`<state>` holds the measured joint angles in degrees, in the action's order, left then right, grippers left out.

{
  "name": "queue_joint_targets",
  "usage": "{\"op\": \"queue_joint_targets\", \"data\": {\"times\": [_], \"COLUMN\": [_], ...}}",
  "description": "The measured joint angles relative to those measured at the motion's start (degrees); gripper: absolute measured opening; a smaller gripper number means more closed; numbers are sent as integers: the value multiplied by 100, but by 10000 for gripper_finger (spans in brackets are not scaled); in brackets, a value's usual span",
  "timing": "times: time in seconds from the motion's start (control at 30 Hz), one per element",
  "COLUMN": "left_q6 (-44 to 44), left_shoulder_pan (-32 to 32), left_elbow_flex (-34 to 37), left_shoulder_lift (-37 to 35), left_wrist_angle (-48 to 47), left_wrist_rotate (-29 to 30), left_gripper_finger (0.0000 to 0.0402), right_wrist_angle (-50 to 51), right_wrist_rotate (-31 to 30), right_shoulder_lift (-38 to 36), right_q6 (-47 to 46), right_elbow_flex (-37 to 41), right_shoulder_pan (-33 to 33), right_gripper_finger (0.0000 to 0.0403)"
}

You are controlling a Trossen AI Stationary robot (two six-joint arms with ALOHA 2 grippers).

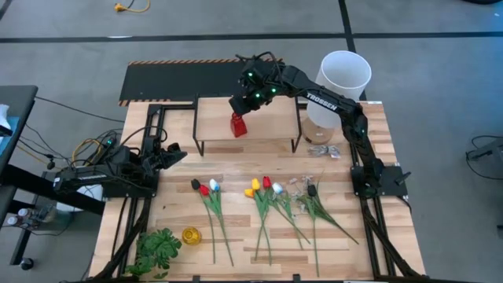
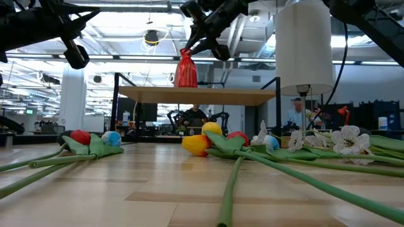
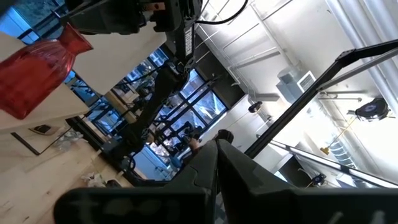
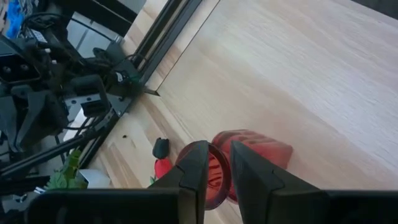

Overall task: Pick and place flowers into a vace then onto a shelf
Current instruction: Put the red flower vase on the shelf

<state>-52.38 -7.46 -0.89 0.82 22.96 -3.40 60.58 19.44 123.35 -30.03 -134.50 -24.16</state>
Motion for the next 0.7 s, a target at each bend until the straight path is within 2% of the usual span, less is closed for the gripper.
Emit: {"op": "queue_joint_targets", "data": {"times": [0.27,0.43,0.57,0.7], "left_q6": [168,1021,1881,2638], "left_shoulder_pan": [0,0,0,0], "left_elbow_flex": [0,-80,-414,-1033], "left_shoulder_lift": [0,1,87,481], "left_wrist_angle": [3,66,-89,-967], "left_wrist_rotate": [3,91,342,861], "left_gripper_finger": [0,2,11,31], "right_wrist_angle": [-457,-261,131,635], "right_wrist_rotate": [164,91,-399,-1455], "right_shoulder_lift": [-141,-504,-978,-1499], "right_q6": [48,487,1110,1601], "right_elbow_flex": [-10,-48,-44,-44], "right_shoulder_pan": [-69,-120,-95,125], "right_gripper_finger": [61,61,61,61]}}
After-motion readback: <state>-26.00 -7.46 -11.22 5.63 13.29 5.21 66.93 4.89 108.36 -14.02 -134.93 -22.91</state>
